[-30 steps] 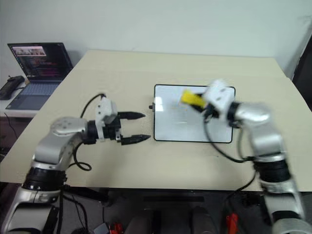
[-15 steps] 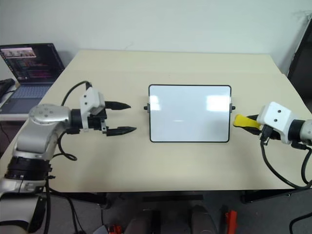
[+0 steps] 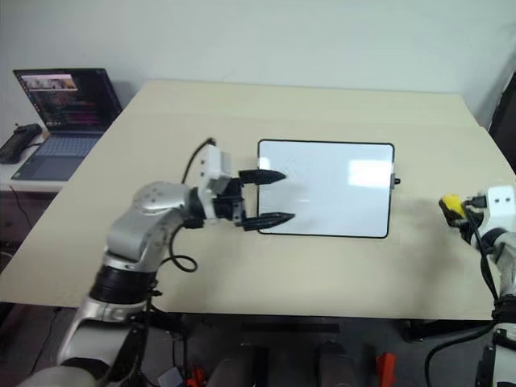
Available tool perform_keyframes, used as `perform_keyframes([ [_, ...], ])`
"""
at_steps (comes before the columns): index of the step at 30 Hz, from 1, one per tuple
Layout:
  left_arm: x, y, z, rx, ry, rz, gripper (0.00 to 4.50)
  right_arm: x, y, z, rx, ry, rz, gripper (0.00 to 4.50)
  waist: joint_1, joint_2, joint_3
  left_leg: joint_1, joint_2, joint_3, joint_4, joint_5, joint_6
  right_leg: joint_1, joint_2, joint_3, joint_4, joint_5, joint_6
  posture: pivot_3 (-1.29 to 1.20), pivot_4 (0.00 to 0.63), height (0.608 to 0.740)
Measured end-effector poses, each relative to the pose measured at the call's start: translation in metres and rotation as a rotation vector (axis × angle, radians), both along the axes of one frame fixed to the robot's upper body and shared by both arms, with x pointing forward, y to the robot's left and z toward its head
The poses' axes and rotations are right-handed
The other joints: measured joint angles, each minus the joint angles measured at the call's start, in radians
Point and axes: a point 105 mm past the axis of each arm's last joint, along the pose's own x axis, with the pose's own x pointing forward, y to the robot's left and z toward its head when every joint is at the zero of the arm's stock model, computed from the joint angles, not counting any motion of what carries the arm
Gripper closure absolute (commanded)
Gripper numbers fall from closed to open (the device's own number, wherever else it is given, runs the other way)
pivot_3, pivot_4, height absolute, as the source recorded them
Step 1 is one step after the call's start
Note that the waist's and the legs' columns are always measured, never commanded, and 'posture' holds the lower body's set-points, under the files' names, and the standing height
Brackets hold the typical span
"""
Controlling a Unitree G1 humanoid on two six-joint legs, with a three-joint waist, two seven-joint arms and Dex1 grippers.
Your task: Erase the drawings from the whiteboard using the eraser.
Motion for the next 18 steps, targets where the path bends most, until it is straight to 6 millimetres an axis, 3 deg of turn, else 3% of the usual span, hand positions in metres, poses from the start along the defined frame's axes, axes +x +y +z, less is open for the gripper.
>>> perform_keyframes([
  [2, -0.005, -0.014, -0.001, -0.038, 0.021, -0.028, 0.0, 0.002, -0.005, -0.013, 0.019, 0.044, -0.04, 3.48, -0.015, 0.0, 0.0, 0.0, 0.0, 0.0, 0.0, 0.0, 0.0, 0.0, 0.0, 0.001, 0.0, 0.0, 0.0, 0.0, 0.15, 0.74],
  [6, -0.009, -0.02, -0.003, -0.04, 0.032, -0.044, 0.0, 0.011, -0.007, -0.013, 0.012, 0.054, -0.067, 3.48, -0.037, 0.001, 0.0, 0.006, 0.0, 0.001, -0.001, 0.0, 0.0, 0.004, 0.002, 0.002, 0.001, 0.0, 0.0, 0.0, 0.15, 0.74],
  [12, -0.007, -0.003, -0.012, 0.004, 0.047, 0.007, 0.0, 0.013, -0.008, -0.016, -0.001, 0.101, -0.082, 1.62, -0.041, 0.001, 0.0, 0.01, 0.0, 0.0, 0.0, 0.0, 0.0, 0.011, 0.001, 0.001, -0.001, 0.0, 0.001, 0.0, 0.15, 0.74],
  [16, -0.002, 0.013, -0.015, 0.005, 0.038, 0.082, 0.0, 0.012, -0.003, -0.01, -0.004, 0.079, -0.049, 0.15, -0.041, 0.001, -0.001, 0.01, 0.0, 0.0, 0.0, 0.0, 0.0, 0.01, 0.002, 0.001, -0.001, 0.0, 0.001, 0.0, 0.15, 0.74],
  [18, 0.004, 0.022, -0.013, -0.014, 0.006, 0.146, 0.0, 0.007, -0.001, -0.005, -0.029, 0.048, -0.027, 0.01, -0.039, 0.001, -0.001, 0.009, 0.001, 0.0, 0.0, 0.0, 0.0, 0.01, 0.001, 0.001, -0.002, 0.0, 0.001, 0.0, 0.15, 0.74],
])
